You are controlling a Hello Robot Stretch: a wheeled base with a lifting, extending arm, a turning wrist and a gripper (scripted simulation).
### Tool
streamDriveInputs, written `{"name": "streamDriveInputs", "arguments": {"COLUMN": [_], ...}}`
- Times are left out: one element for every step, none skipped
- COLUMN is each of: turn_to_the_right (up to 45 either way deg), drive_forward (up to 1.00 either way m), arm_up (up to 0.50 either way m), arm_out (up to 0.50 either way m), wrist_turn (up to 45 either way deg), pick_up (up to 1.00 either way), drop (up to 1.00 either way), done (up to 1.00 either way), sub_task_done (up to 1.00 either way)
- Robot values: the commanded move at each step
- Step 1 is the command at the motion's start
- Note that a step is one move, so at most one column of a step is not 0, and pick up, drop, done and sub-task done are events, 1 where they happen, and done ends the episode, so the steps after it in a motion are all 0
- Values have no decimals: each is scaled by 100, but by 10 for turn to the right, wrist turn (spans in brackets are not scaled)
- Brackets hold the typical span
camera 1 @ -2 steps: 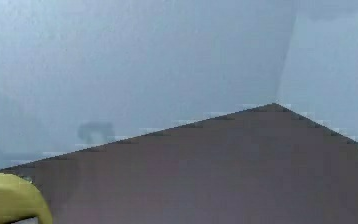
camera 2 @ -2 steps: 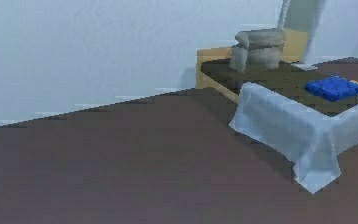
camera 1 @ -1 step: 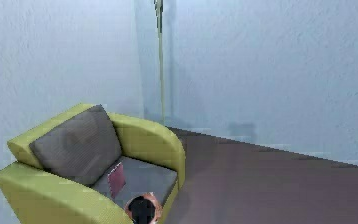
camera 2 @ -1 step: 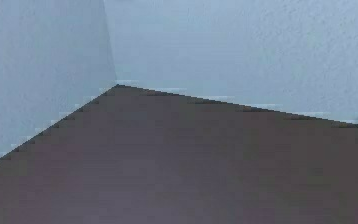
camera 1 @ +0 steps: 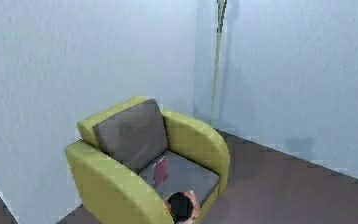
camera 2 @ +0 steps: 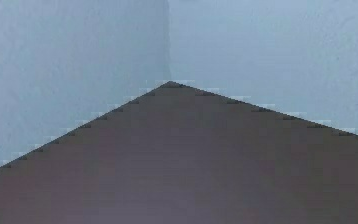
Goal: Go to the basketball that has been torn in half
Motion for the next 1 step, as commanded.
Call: {"name": "streamDriveInputs", "arguments": {"turn_to_the_right": [0], "drive_forward": [0], "arm_up": [0], "arm_out": [0], "wrist_turn": [0], "pick_up": [0], "drop": [0], "done": [100], "sub_task_done": [0]}}
